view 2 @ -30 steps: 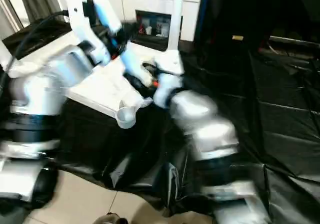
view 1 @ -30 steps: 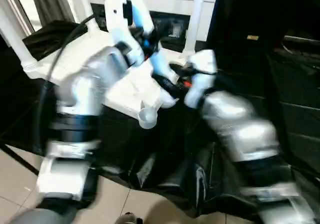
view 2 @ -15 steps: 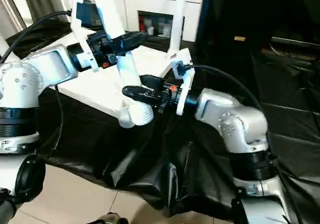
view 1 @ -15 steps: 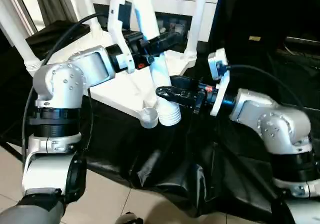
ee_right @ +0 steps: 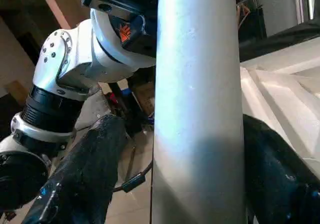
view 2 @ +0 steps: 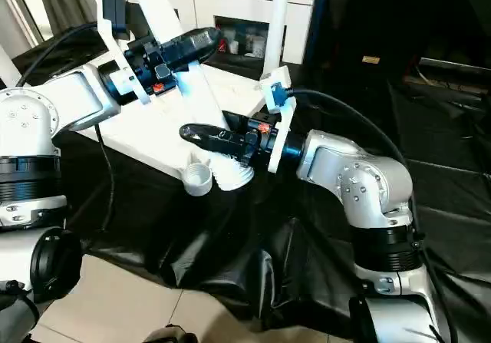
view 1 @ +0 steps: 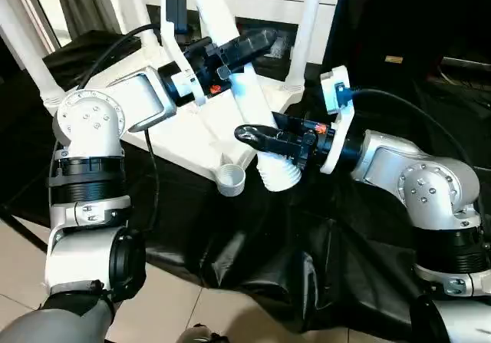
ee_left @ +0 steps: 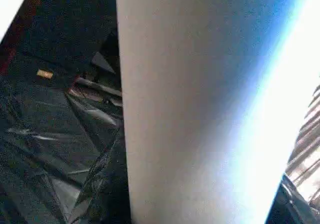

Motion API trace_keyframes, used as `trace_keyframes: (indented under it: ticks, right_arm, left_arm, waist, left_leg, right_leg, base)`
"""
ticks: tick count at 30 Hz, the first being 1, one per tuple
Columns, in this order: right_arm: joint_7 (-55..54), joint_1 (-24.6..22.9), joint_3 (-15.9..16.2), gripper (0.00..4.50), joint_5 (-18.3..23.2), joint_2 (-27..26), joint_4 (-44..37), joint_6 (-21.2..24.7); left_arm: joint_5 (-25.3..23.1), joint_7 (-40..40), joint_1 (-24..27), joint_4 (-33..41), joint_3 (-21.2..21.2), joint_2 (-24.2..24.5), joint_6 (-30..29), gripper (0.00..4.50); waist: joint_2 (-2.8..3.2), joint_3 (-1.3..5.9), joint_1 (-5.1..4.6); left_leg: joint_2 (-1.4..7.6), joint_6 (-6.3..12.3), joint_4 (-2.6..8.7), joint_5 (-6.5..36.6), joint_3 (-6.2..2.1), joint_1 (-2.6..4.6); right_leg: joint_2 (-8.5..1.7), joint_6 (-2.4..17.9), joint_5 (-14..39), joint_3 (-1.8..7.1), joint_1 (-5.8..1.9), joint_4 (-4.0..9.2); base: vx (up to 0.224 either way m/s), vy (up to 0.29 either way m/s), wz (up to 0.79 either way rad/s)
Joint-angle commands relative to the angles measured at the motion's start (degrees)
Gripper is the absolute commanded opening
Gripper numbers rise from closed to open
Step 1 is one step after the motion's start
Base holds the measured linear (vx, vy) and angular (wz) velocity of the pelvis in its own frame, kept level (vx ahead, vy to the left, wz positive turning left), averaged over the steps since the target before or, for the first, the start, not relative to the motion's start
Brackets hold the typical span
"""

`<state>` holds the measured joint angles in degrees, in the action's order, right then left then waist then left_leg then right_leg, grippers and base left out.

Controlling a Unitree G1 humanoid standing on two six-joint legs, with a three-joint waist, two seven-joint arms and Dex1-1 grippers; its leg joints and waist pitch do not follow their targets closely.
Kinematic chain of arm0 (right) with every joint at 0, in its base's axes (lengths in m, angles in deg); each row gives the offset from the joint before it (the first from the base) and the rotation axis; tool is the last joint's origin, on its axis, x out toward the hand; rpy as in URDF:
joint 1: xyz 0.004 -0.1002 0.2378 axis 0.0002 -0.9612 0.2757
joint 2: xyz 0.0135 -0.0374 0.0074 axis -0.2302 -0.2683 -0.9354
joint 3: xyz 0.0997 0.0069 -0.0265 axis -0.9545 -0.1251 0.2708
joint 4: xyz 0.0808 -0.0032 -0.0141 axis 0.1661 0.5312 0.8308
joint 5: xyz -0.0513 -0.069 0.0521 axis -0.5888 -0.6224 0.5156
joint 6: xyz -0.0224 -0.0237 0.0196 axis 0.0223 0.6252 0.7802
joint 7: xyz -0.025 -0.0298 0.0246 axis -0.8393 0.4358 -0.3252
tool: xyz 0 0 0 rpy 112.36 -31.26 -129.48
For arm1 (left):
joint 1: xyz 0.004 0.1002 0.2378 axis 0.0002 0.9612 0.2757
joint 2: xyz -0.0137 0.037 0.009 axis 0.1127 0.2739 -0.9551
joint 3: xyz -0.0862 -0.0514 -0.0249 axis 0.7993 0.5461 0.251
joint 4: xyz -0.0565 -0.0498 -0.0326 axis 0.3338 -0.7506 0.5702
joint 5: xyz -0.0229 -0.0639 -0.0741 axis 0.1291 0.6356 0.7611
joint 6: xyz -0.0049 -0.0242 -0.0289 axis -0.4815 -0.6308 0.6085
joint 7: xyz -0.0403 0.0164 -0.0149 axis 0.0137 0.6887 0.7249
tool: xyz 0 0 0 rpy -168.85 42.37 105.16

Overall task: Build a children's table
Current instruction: Pick table leg

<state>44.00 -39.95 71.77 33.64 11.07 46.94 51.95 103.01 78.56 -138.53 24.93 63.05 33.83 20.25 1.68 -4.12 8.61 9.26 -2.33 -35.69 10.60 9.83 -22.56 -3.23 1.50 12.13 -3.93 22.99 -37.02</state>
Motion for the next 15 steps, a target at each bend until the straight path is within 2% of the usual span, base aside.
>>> trace_keyframes:
  ticks: [1, 9, 11, 13, 15]
  right_arm:
    - [-0.49, 1.10, 0.20, 3.41, 1.48, -0.37, -1.08, 1.38]
    - [-1.08, 1.48, -0.45, 3.41, 1.88, -0.41, -1.01, 2.38]
    - [-1.12, 1.50, -0.34, 3.41, 2.02, -0.32, -0.99, 2.46]
    - [-0.99, 1.58, -0.06, 3.41, 2.09, 0.00, -0.89, 2.52]
    - [-0.86, 1.63, 0.09, 3.41, 2.09, 0.16, -0.86, 2.54]
  left_arm:
    - [1.28, 0.14, -1.81, 0.73, -0.17, -0.23, -0.40, 1.73]
    - [1.70, 0.39, -1.98, 1.13, 0.14, -0.33, -1.09, 1.73]
    - [1.24, 2.17, -1.50, 2.01, -0.87, 0.19, -0.63, 1.73]
    - [-0.61, 9.46, 0.54, 5.67, -5.27, 2.63, 1.46, 1.73]
    - [-0.74, 12.18, 1.14, 6.68, -6.52, 3.54, 1.69, 1.73]
  waist:
    - [0.04, 5.03, 0.23]
    - [0.05, 4.99, 0.23]
    - [-0.02, 5.00, 0.27]
    - [-0.08, 5.01, 0.32]
    - [0.06, 5.03, 0.27]
  left_leg:
    - [3.44, -0.32, 3.72, 4.19, -1.71, 0.88]
    - [3.45, -0.72, 3.78, 4.42, -1.73, 0.89]
    - [3.41, -0.70, 3.78, 4.30, -1.69, 0.88]
    - [3.57, -0.64, 3.91, 4.10, -1.78, 0.96]
    - [3.65, -0.82, 3.90, 3.67, -1.71, 1.03]
  right_leg:
    - [-5.54, 10.29, 3.78, 3.34, -3.56, 4.34]
    - [-5.51, 9.88, 4.20, 3.34, -3.52, 4.42]
    - [-5.57, 9.79, 4.50, 3.36, -3.55, 4.46]
    - [-5.63, 9.59, 4.85, 3.40, -3.45, 4.49]
    - [-5.65, 9.93, 4.38, 3.40, -3.28, 4.24]
  base:
    - [0.000, 0.000, 0.00]
    - [0.000, 0.000, 0.00]
    - [0.000, 0.000, 0.00]
    - [0.000, 0.000, 0.00]
    - [0.000, 0.000, 0.00]
